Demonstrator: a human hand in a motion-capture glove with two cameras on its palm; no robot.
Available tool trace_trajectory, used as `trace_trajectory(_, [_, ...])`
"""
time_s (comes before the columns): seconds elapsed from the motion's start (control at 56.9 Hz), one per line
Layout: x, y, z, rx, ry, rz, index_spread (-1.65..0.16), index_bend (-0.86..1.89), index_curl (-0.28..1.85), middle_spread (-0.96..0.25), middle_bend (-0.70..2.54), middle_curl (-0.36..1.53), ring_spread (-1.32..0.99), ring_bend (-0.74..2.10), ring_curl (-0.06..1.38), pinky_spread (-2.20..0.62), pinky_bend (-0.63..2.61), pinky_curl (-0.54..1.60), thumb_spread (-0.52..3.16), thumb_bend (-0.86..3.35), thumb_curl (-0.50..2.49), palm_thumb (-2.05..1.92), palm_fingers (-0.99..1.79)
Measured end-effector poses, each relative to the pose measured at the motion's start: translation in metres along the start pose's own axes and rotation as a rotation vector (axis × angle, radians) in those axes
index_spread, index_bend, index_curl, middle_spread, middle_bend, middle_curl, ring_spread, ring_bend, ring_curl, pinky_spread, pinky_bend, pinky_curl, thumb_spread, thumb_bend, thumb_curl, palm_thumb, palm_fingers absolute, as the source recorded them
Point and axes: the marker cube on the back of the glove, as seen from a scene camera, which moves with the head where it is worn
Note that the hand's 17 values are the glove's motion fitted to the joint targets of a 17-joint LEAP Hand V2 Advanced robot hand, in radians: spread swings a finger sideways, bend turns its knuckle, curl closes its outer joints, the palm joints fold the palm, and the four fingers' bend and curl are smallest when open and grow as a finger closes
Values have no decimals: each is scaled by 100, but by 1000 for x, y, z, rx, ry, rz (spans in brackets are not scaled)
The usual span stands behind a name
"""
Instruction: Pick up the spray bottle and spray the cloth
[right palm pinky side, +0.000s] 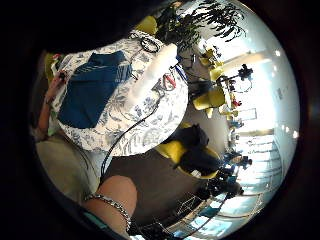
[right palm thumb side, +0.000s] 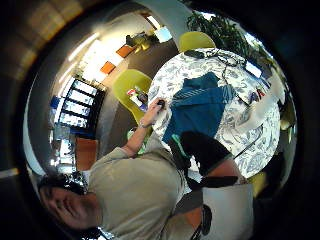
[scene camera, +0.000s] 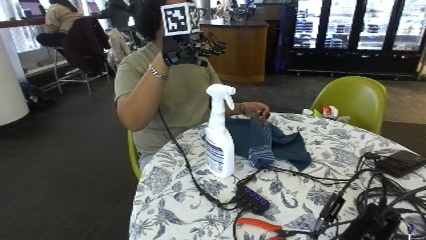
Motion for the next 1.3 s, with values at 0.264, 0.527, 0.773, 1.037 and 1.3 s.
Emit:
trace_trajectory(0.264, [15,-9,5,-26,21,1,-42,13,12,3,24,17,-3,37,16,17,38,21,91,17,18,47,22])
trace_trajectory(0.527, [17,-2,4,18,-25,35,-44,14,15,3,23,24,-3,39,21,19,39,26,102,6,24,52,18])
trace_trajectory(0.773, [38,24,21,216,-279,227,-43,14,17,4,22,28,-3,41,24,19,38,29,104,1,29,61,19])
trace_trajectory(1.037, [52,59,81,350,-836,337,-41,13,19,6,20,30,0,43,26,20,39,32,104,-2,33,67,19])
trace_trajectory(1.3, [71,56,127,493,-1014,463,-39,12,19,9,19,31,3,45,28,20,42,34,102,-2,36,73,17])
